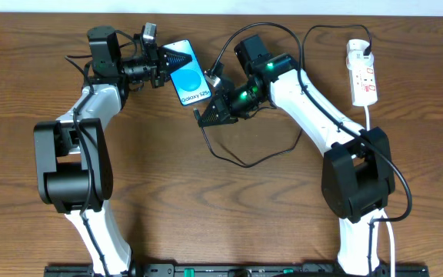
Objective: Plug charger to phone and switch on socket
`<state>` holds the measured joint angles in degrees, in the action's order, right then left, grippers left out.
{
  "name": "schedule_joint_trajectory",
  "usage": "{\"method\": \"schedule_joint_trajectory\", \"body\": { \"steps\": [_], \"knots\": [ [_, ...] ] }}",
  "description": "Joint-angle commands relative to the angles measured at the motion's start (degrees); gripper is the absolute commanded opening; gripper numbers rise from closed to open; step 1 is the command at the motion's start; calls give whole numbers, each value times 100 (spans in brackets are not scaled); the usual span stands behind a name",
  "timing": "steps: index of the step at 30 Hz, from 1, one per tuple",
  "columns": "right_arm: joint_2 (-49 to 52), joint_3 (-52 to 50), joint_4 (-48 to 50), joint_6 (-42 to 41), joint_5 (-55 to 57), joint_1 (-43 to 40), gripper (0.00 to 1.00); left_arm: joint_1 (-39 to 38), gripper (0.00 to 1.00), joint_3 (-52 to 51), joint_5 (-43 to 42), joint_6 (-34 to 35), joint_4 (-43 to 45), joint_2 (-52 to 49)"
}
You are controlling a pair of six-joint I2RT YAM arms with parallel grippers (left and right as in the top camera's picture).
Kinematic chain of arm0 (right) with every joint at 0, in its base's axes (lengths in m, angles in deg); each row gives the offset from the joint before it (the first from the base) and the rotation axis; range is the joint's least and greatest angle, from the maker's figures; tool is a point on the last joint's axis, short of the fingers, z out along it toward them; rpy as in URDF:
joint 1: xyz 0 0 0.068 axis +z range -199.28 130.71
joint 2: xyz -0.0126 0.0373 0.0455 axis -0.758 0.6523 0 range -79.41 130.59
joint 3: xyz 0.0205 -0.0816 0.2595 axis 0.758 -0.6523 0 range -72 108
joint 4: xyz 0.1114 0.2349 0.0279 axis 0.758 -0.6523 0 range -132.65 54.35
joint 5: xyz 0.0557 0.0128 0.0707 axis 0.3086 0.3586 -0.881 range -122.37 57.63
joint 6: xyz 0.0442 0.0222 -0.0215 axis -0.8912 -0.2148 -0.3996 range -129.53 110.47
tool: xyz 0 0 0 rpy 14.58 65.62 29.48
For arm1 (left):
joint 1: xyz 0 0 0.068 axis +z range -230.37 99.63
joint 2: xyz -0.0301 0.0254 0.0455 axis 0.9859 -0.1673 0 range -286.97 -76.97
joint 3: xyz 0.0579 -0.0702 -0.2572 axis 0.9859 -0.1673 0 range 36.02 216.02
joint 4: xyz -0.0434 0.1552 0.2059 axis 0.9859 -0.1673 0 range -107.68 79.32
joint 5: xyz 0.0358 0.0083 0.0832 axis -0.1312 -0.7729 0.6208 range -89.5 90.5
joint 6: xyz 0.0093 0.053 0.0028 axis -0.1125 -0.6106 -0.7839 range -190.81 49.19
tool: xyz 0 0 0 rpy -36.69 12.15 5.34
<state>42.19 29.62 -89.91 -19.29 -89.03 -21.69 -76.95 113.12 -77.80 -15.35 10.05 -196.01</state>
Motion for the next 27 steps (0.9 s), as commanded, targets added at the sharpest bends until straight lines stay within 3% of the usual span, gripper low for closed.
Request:
{"method": "schedule_joint_trajectory", "body": {
  "steps": [1, 27],
  "knots": [
    [-11, 59, -55, 170, -348, -59, 1, 15, 8, 31, -223, -35, 42, 127],
    [-22, 59, -208, 358, -354, -236, 1, 13, 7, 31, -225, -101, 39, 127]
  ]
}}
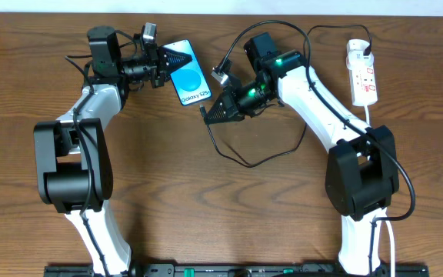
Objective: Plug charger to phone and switch on socket
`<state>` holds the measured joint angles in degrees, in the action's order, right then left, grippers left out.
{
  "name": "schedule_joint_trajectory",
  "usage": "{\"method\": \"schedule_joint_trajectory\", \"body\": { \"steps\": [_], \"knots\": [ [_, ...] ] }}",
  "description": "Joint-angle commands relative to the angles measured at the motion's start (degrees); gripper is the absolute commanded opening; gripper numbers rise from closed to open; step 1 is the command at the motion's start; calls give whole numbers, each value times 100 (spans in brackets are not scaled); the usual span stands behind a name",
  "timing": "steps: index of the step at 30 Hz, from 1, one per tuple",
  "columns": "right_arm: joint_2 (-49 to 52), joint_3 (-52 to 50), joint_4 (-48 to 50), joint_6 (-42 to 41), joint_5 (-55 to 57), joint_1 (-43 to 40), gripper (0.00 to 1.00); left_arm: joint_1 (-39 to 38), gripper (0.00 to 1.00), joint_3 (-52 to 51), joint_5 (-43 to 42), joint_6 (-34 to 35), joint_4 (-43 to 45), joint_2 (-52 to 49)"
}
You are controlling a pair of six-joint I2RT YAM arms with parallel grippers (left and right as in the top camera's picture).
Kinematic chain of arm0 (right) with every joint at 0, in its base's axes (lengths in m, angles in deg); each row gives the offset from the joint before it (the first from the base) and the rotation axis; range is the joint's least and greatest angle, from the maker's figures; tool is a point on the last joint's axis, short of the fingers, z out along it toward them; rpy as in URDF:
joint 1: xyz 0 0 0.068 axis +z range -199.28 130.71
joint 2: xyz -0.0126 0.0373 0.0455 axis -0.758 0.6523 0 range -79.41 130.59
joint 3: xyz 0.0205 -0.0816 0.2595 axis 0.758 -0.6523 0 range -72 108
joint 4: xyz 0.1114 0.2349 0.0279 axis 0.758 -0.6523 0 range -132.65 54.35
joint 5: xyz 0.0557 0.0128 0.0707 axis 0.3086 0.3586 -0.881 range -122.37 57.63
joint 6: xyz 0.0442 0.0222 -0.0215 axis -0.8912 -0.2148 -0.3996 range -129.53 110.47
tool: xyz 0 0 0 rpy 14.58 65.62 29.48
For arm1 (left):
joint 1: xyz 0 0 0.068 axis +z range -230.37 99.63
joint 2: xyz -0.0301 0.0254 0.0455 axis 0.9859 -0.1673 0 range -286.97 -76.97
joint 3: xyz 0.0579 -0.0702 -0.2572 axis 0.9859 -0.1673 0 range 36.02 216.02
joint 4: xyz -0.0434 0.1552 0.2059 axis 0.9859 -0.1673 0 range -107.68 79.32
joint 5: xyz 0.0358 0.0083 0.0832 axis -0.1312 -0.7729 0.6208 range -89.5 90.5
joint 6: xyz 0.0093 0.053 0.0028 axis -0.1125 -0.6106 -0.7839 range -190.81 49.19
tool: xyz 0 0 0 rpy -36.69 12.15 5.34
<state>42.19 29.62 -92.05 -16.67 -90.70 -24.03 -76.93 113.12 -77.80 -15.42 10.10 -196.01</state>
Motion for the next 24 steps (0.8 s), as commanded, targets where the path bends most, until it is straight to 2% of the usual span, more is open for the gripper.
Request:
{"method": "schedule_joint_trajectory", "body": {
  "steps": [1, 24],
  "knots": [
    [-22, 59, 9, 96, -188, -2, 1, 11, 8, 31, -225, -94, 35, 127],
    [-20, 59, 256, -68, -195, 122, 1, 11, 7, 31, -225, -90, 35, 127]
  ]
}}
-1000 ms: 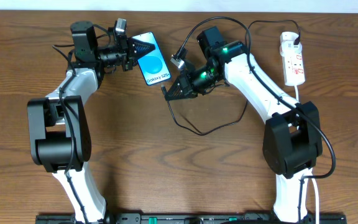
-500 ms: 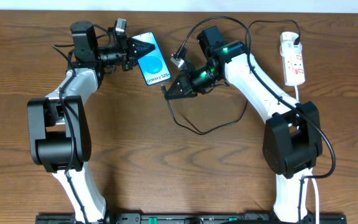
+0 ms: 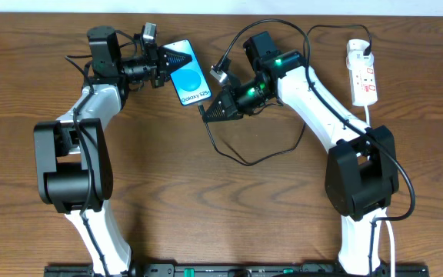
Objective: Plug charger to phone and switch on socket
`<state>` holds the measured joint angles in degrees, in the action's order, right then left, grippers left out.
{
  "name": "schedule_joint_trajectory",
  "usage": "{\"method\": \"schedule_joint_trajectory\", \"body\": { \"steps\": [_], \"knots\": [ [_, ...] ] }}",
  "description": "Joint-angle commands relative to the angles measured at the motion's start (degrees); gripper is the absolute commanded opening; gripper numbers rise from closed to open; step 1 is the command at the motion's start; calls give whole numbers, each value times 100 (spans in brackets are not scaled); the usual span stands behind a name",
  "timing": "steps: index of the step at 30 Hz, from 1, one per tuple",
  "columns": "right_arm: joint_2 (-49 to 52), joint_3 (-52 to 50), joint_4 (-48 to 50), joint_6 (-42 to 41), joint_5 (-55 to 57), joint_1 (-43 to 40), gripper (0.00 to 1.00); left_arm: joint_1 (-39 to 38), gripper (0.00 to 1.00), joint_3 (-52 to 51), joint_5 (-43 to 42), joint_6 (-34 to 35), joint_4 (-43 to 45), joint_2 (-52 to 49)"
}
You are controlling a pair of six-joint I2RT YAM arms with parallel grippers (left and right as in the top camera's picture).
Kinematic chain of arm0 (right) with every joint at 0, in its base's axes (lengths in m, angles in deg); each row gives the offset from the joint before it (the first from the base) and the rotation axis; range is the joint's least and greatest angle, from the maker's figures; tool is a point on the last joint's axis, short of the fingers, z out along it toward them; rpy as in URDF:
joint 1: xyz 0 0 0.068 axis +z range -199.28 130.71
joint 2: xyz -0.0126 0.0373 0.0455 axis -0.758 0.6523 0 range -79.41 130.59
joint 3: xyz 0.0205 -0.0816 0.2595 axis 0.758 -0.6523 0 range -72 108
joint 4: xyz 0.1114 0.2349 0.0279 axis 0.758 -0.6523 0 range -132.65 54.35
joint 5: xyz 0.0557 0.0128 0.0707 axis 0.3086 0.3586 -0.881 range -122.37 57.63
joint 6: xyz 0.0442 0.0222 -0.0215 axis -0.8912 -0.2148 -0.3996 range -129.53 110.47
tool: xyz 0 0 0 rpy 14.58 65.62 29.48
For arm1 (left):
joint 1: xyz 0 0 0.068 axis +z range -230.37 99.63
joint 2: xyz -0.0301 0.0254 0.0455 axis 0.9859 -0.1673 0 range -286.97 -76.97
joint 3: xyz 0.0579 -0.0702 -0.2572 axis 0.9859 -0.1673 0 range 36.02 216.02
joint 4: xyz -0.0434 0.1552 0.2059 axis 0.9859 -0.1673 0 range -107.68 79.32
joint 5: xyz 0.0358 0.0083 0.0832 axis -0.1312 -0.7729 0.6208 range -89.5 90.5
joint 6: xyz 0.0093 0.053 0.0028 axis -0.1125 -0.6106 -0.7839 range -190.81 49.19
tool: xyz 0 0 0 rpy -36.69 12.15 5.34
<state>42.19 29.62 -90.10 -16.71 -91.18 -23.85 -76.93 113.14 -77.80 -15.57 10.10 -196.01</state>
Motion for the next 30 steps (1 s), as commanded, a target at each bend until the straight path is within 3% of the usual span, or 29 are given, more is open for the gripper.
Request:
{"method": "schedule_joint_trajectory", "body": {
  "steps": [1, 30],
  "knots": [
    [-20, 59, 109, -76, -131, 118, 1, 11, 7, 28, -225, -74, 35, 127],
    [-20, 59, 155, -223, 146, 232, 1, 11, 7, 28, -358, -144, 35, 127]
  ]
}}
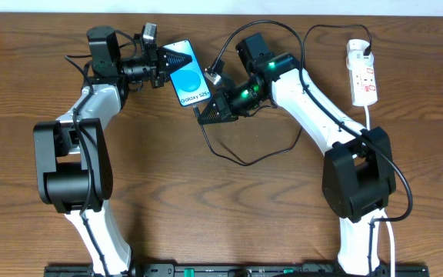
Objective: Plug charger to phone and switch on socket
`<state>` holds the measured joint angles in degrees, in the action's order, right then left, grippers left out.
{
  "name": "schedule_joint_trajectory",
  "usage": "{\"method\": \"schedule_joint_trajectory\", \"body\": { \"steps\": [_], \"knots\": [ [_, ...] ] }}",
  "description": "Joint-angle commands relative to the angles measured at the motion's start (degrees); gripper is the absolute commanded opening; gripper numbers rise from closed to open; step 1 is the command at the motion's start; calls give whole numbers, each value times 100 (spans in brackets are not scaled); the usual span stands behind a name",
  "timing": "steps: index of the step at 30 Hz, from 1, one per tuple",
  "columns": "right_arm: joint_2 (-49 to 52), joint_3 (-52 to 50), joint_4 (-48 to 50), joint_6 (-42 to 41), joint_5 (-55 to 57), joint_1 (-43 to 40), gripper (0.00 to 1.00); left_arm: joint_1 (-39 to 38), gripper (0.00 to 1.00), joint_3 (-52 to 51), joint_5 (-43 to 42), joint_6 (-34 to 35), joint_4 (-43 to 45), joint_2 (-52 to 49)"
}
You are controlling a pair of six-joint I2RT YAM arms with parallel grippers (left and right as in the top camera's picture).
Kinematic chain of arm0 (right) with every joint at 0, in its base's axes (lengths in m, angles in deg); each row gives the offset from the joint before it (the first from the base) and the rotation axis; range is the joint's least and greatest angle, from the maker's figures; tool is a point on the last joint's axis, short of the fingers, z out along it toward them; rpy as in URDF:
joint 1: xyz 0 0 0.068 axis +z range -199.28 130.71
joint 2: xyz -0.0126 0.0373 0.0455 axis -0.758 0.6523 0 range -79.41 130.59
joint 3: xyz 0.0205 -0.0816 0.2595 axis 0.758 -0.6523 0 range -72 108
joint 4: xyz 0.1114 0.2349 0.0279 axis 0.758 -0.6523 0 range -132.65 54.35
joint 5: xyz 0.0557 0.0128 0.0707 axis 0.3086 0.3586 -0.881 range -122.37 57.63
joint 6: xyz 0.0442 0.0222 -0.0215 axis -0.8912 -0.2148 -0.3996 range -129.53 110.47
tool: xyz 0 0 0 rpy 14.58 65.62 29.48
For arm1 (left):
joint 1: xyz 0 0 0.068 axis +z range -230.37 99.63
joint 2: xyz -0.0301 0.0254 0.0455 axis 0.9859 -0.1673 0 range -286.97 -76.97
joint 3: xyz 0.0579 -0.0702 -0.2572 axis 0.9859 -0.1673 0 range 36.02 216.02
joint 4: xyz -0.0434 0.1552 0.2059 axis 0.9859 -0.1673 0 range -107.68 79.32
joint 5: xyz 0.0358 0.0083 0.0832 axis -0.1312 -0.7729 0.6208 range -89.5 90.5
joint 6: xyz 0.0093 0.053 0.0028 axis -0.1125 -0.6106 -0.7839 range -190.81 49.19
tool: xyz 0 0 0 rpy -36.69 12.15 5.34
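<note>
The phone (186,75), its screen blue and white, lies tilted at the back of the table. My left gripper (172,55) is shut on its upper end. My right gripper (202,117) is shut on the plug end of the black charger cable (244,160), its tip just below and right of the phone's lower end. The plug itself is too small to make out. A white power strip (363,75) lies at the far right, with the cable running up to it.
Slack cable loops across the wood table (206,208) in front of the right arm. Both arm bases stand at the near edge. A white wall runs along the back edge.
My right gripper, still holding the cable end, has shifted slightly left, closer to the phone's lower end. The left gripper and phone have not moved.
My right gripper first held the cable end close by the phone's lower corner. It then stood a little further right, off the phone, and stayed about there. Now it is back near the corner. The left gripper held the phone throughout.
</note>
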<state>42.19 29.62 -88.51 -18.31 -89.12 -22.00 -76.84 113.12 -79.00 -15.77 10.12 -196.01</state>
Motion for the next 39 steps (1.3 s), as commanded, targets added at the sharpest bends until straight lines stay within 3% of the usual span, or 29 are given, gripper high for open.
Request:
{"method": "schedule_joint_trajectory", "body": {
  "steps": [1, 39],
  "knots": [
    [-20, 59, -4, -63, -59, 46, 1, 2, 7, 31, -238, -125, 33, 127],
    [-20, 61, -201, 118, -378, -155, 1, 4, 7, 31, -83, -247, -59, 127]
  ]
}}
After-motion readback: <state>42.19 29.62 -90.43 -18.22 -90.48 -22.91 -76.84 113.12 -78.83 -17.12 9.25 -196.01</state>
